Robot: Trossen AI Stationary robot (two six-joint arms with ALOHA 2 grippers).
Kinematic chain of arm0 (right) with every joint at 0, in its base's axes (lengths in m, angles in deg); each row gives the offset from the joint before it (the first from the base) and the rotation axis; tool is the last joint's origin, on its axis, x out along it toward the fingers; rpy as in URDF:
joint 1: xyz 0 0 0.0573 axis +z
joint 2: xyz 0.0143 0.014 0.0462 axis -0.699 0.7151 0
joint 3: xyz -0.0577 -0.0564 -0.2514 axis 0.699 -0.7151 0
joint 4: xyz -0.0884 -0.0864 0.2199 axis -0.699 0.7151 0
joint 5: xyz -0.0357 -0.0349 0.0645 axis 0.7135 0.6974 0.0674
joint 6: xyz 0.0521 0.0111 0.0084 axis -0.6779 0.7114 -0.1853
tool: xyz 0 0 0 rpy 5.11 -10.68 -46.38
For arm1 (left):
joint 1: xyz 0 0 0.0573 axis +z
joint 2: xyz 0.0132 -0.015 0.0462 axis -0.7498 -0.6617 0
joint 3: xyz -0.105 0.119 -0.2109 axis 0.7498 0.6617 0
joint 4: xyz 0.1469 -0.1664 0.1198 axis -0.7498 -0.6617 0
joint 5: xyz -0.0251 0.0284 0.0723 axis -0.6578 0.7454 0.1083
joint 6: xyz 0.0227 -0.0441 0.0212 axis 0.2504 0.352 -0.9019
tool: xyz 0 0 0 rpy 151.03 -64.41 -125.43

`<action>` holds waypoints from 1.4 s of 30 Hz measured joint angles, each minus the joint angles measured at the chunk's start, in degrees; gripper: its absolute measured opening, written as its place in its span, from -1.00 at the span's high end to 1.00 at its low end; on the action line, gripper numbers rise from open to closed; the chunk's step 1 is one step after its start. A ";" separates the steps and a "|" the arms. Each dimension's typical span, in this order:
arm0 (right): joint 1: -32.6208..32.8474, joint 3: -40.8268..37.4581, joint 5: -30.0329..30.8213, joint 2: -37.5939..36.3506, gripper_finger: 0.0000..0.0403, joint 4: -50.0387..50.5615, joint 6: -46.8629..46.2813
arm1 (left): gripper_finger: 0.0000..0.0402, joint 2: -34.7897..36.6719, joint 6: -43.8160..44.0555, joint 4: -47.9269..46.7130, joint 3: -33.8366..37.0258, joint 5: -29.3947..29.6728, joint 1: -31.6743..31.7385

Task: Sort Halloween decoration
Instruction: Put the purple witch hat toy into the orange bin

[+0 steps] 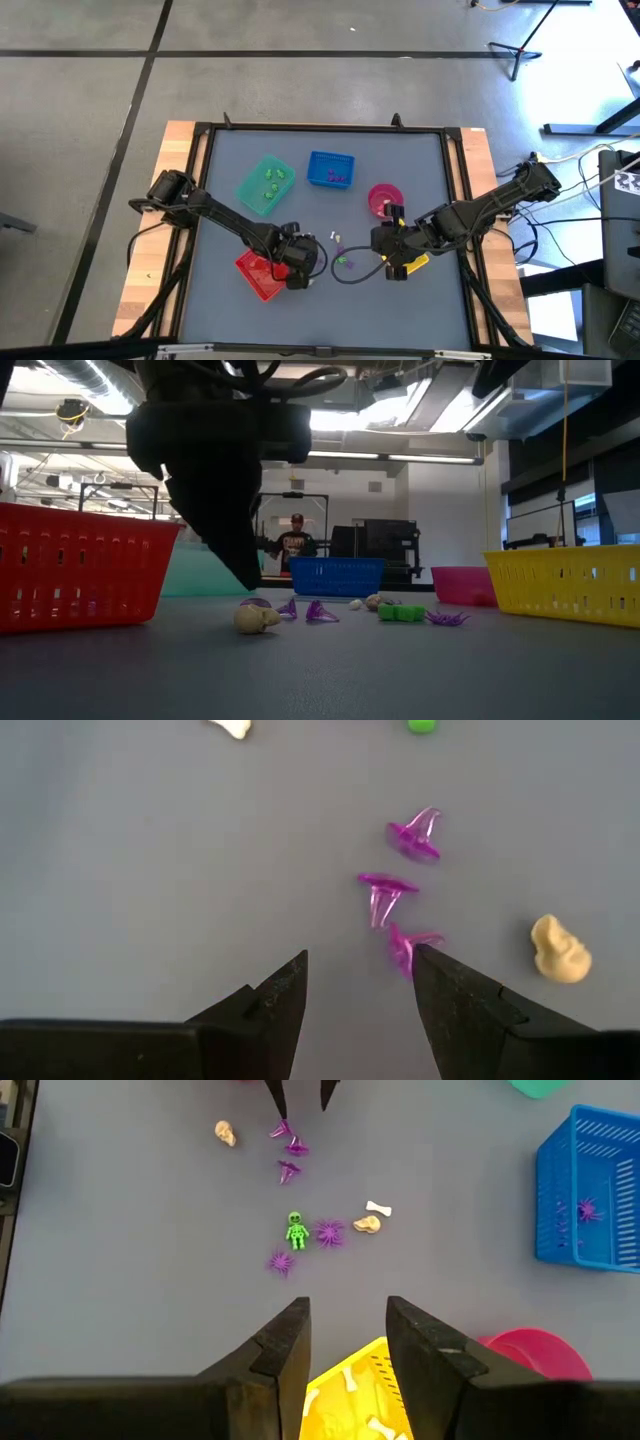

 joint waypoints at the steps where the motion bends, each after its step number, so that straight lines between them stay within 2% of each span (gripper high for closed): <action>1: 0.00 0.00 0.00 0.00 0.35 0.00 0.01 | 0.18 -0.01 0.31 0.40 0.00 -0.02 0.00; 22: 0.00 0.00 0.60 0.02 0.35 0.22 0.15 | 0.18 -1.97 1.31 2.23 0.07 -1.41 1.95; 28: 0.00 0.01 1.03 0.02 0.35 0.22 0.15 | 0.18 -1.97 1.04 2.06 0.07 -6.72 2.75; 42: 0.00 0.00 1.03 0.02 0.35 0.23 0.15 | 0.18 -1.97 1.28 1.98 0.07 -7.81 2.91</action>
